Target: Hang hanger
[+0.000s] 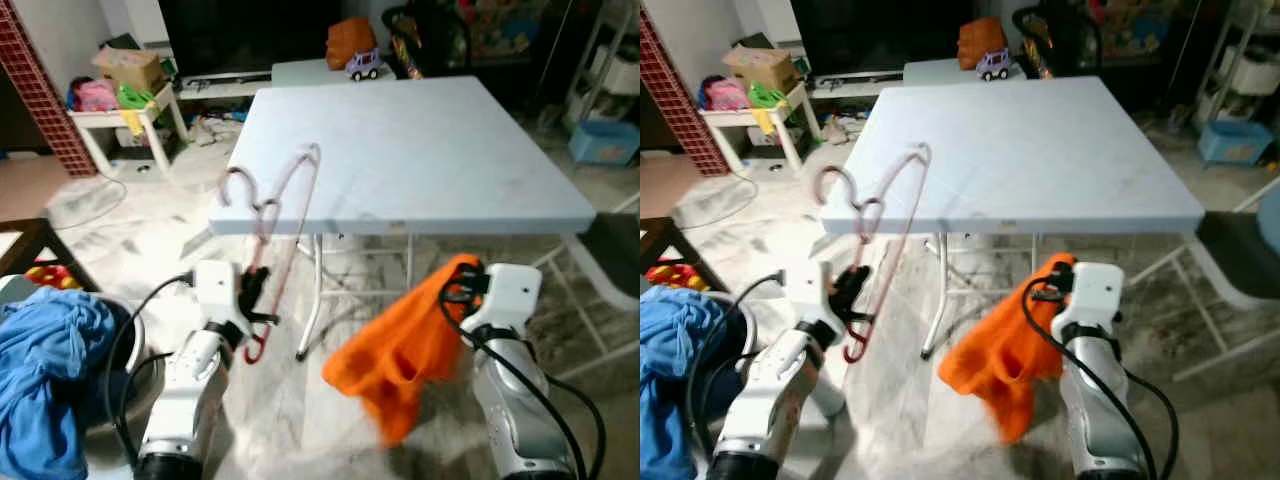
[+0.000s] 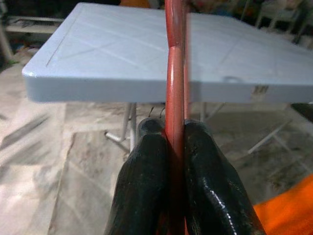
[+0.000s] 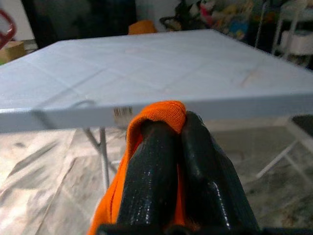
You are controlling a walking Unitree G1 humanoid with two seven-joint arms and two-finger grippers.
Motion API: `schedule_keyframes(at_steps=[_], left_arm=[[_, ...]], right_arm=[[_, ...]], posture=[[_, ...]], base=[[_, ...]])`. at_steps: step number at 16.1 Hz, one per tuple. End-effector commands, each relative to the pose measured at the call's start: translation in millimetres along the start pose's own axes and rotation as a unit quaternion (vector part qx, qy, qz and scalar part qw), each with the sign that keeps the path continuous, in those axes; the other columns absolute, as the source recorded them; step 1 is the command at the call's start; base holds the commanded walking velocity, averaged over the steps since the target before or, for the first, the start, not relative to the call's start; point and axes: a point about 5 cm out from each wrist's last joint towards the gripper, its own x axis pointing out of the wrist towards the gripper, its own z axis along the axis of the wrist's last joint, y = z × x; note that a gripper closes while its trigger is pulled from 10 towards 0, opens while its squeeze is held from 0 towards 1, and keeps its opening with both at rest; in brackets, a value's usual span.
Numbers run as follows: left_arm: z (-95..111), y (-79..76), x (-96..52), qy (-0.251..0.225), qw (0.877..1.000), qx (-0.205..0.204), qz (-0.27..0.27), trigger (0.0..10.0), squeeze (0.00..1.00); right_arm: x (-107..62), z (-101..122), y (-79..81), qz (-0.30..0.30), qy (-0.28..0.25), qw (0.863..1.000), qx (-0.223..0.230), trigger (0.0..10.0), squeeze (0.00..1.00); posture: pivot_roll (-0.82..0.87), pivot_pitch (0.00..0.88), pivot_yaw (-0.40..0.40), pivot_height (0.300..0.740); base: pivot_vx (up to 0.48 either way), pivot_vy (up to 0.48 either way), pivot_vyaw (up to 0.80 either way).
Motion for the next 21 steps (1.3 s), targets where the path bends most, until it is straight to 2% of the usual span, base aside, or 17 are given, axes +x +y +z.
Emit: schedule_keyframes(at_steps=[1, 5, 8, 11, 14, 21], left_arm=[[6.9, 11.8, -2.9, -0.014, 1.000, 0.011, 0.014, 10.0, 0.00], [6.4, 12.2, -4.5, -0.017, 1.000, 0.007, 0.018, 10.0, 0.00], [12.3, 7.2, -1.2, -0.033, 0.999, -0.008, -0.010, 10.0, 0.00], [22.3, 6.9, 2.8, -0.046, 0.999, -0.016, -0.014, 10.0, 0.00], [22.2, 3.1, -5.8, -0.047, 0.998, -0.012, -0.026, 10.0, 0.00], [28.8, 4.6, -4.4, -0.056, 0.998, -0.001, -0.023, 10.0, 0.00]], right_arm=[[3.6, 11.2, 7.9, 0.009, -0.021, 1.000, 0.006, 0.0, 0.00], [5.1, 10.5, 3.1, 0.008, -0.017, 1.000, 0.003, 0.0, 0.00], [8.6, 14.1, 7.6, 0.013, -0.024, 1.000, 0.004, 0.0, 0.00], [12.0, 25.1, 12.3, 0.028, -0.046, 0.998, -0.010, 0.0, 0.00], [12.3, 47.2, 17.3, 0.040, -0.084, 0.996, -0.013, 0.0, 0.00], [14.6, 60.6, 24.9, 0.051, -0.102, 0.993, -0.011, 0.0, 0.00]], posture=[[-0.03, 0.001, 0.029, 0.740], [-0.03, 0.007, 0.020, 0.740], [-0.03, 0.007, 0.020, 0.740], [-0.02, 0.012, 0.010, 0.740], [-0.02, 0.017, 0.013, 0.740], [-0.01, 0.014, 0.011, 0.740]], base=[[0.000, 0.000, -0.51], [0.000, 0.000, -0.80], [0.000, 0.000, 0.00], [0.306, 0.000, 0.00], [0.345, 0.000, 0.00], [0.390, 0.000, 0.00]])
